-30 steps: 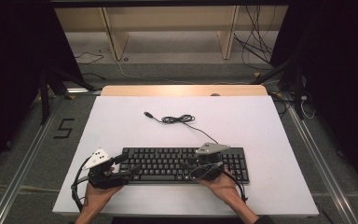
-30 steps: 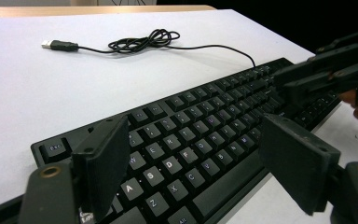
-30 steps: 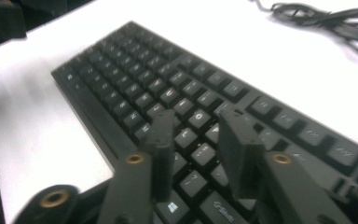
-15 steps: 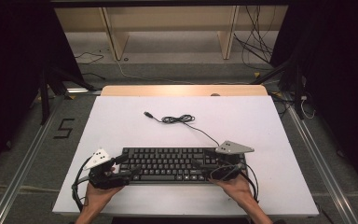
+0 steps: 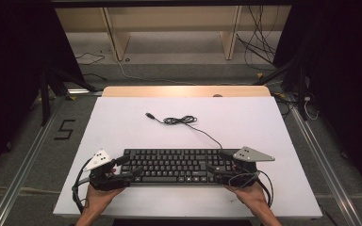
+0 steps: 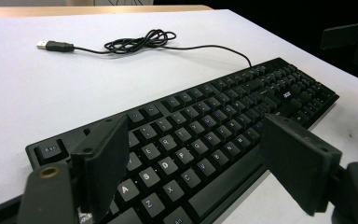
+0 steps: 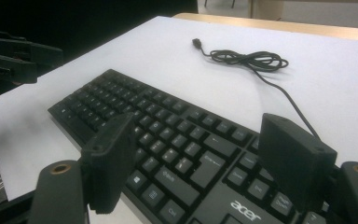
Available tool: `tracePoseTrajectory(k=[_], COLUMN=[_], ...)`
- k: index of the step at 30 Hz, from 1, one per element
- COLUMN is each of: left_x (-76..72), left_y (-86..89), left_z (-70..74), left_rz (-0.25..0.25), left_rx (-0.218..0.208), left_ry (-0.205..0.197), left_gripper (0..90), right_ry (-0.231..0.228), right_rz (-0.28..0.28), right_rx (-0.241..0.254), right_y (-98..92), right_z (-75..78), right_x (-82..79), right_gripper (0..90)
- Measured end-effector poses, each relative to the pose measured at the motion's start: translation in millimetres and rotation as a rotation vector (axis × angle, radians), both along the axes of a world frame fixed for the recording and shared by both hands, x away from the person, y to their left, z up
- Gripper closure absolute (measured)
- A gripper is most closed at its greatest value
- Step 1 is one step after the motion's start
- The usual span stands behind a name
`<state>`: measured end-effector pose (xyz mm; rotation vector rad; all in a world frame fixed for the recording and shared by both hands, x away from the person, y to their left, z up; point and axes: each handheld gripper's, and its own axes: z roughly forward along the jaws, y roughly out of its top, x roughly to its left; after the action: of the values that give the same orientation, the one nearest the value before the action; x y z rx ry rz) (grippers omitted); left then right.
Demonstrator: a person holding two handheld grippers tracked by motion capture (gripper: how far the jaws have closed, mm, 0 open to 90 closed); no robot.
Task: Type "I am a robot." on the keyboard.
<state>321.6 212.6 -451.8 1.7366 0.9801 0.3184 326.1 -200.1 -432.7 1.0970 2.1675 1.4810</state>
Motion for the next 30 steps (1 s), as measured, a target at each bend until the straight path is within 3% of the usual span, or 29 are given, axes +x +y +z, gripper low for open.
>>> tracePoseTrajectory(k=[16, 30], left_x=[-1.2, -1.7], left_y=[0.0, -0.6], left_z=[0.8, 0.9], left_rz=[-0.008, -0.016], left_rx=[-0.003, -0.001], left_ry=[-0.008, -0.011], left_gripper=[24.0, 23.8], right_ry=[-0.036, -0.048], right_rz=[-0.057, -0.067], right_rx=[0.022, 0.017], right_y=[-26.1, -29.9], right_z=[-2.4, -3.6], right_x=[-22.5, -26.5], right_gripper=[25.3, 23.3])
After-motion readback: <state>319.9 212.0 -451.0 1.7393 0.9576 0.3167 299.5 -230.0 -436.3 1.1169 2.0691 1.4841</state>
